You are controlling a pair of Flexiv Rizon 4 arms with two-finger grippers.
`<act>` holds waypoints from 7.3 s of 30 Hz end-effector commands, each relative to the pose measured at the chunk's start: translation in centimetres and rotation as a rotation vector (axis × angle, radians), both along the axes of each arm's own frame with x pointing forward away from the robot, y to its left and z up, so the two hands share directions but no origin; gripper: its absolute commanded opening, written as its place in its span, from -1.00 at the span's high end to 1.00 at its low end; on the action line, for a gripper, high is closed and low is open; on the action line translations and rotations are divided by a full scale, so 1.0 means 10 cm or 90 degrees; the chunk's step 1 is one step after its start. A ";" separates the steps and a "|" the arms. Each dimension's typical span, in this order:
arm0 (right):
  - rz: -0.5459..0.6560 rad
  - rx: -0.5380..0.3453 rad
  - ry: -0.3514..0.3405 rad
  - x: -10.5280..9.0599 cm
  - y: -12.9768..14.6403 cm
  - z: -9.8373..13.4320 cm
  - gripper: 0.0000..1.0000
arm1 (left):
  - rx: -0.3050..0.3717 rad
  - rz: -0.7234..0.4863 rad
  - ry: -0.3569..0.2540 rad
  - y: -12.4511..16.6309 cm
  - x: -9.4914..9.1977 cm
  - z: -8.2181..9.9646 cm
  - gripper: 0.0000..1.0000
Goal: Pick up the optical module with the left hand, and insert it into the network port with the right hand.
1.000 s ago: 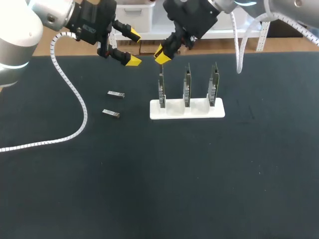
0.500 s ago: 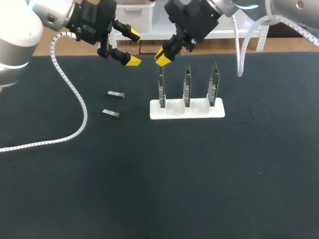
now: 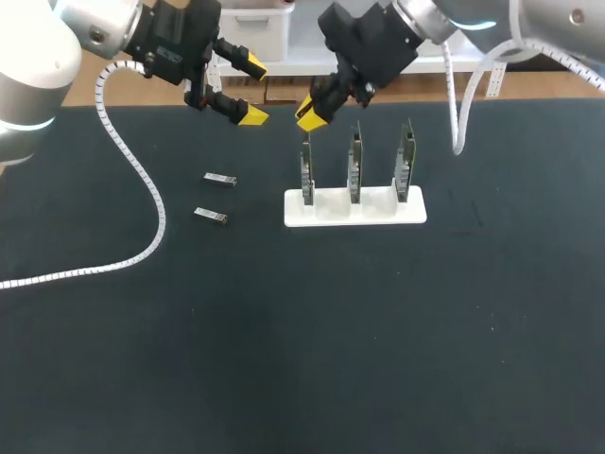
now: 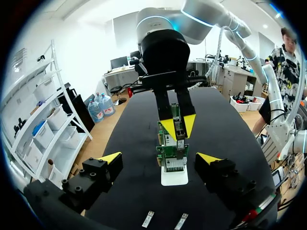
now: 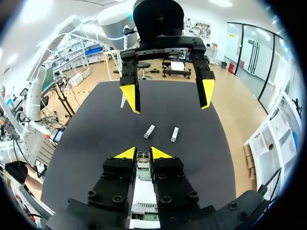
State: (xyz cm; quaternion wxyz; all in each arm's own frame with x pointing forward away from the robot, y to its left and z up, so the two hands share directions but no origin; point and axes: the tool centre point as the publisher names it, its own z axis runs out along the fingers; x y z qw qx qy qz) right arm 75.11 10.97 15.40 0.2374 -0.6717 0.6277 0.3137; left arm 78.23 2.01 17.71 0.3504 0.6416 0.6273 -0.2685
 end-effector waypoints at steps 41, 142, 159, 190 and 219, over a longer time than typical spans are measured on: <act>0.006 0.015 -0.013 0.01 0.04 0.05 1.00 | 0.004 0.002 0.001 -0.01 0.00 0.01 -1.00; -0.055 0.036 -0.130 -0.38 -0.50 0.55 1.00 | 0.004 0.002 0.001 -0.01 0.00 0.01 -1.00; -0.064 0.040 -0.114 -0.43 -0.95 0.46 1.00 | 0.004 0.002 0.001 -0.01 0.00 0.01 -1.00; -0.061 -0.060 -0.099 -0.46 -0.79 0.71 -1.00 | 0.004 0.002 0.001 -0.01 0.00 0.01 -1.00; -0.019 0.062 -0.046 -0.32 -1.18 0.53 -1.00 | 0.004 0.002 0.001 -0.01 0.00 0.01 -1.00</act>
